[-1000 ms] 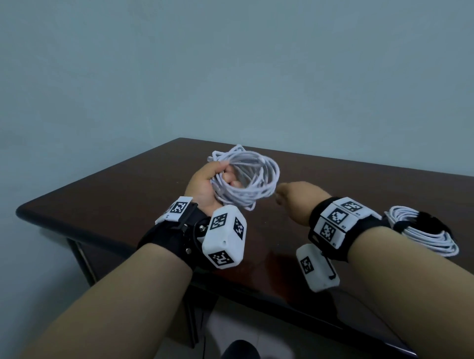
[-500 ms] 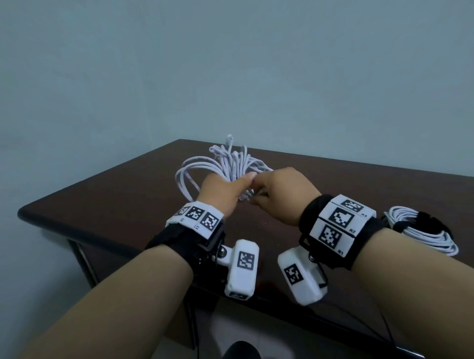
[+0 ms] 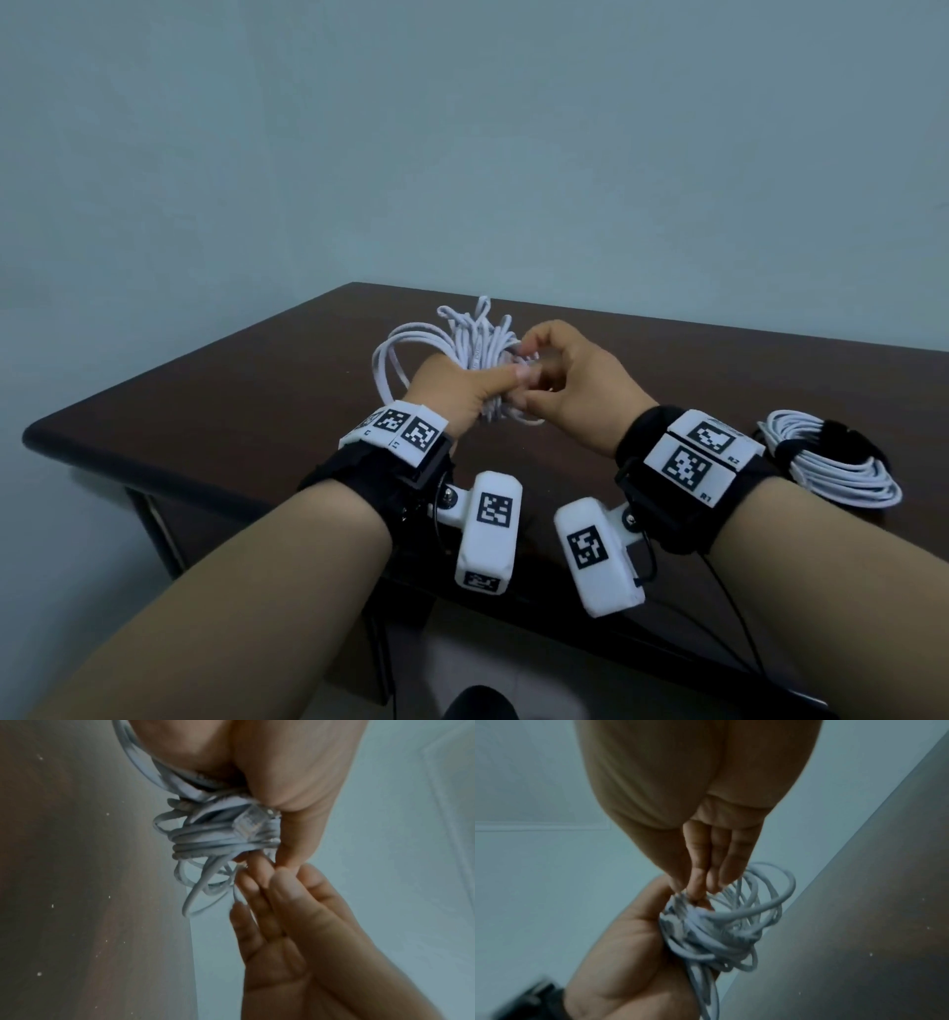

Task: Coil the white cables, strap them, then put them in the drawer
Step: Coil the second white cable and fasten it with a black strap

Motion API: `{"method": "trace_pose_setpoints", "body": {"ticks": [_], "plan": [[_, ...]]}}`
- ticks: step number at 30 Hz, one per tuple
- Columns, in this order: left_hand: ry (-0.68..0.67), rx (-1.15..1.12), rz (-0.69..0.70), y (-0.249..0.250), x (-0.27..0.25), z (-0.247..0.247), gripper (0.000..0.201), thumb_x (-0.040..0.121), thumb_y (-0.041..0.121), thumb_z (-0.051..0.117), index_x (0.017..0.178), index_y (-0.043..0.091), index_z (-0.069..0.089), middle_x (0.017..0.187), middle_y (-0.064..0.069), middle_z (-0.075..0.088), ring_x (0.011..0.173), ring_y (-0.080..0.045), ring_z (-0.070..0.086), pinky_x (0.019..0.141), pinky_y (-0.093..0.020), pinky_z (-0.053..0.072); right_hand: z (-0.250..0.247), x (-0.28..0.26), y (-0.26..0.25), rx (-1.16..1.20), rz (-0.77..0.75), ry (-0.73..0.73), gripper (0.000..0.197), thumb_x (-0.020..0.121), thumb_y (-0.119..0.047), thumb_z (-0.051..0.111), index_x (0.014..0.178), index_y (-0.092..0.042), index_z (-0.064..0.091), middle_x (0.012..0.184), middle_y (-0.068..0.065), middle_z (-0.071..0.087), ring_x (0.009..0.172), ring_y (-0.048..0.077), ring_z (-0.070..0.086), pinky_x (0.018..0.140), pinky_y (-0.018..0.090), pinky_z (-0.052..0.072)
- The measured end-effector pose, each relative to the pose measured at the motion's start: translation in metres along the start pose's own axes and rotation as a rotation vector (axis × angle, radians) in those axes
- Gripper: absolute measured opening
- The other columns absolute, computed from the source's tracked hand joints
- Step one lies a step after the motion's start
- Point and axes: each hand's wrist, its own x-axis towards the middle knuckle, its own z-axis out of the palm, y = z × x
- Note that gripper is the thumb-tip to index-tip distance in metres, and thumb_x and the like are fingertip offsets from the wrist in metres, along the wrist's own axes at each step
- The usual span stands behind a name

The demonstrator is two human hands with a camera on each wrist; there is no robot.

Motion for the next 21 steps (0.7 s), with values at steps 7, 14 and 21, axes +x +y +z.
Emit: {"method": "trace_pose_setpoints", "body": {"ticks": [7,14,21], "plan": [[0.002,-0.049,0.031,-0.008,-0.002,0.011,0.012,0.069,0.012,0.077,0.074,0.003,0.073,0.078,-0.018,0.072,0.076,-0.035,0.068,0.083,-0.043,0.056,-0.023,0.005,0.023,-0.015,0.085,0.212,0.075,0.07,-0.041,0.075,0.129,-0.023,0.034,0.116,0.004,0.047,0.107,0.017,0.048,0.089,0.026,0.039],[-0.226,-0.29,0.094,0.002,0.0,0.022,0.025,0.059,0.001,0.064,0.084,-0.001,0.063,0.046,-0.003,0.053,0.037,-0.011,0.048,0.043,-0.019,0.044,-0.03,0.003,0.032,0.489,0.203,0.035,0.113,0.052,-0.037,0.074,0.145,-0.036,0.011,0.151,0.009,0.027,0.134,0.024,0.038,0.107,0.043,0.036],[-0.651,-0.49,0.057,0.005,0.006,0.015,0.028,0.051,0.01,0.073,0.078,0.014,0.069,0.05,0.003,0.05,0.04,-0.007,0.047,0.045,-0.018,0.039,-0.029,0.002,0.031,0.779,0.072,-0.239,0.096,0.06,-0.012,0.071,0.142,-0.024,0.022,0.105,0.024,0.063,0.087,0.035,0.066,0.081,0.044,0.052]]}}
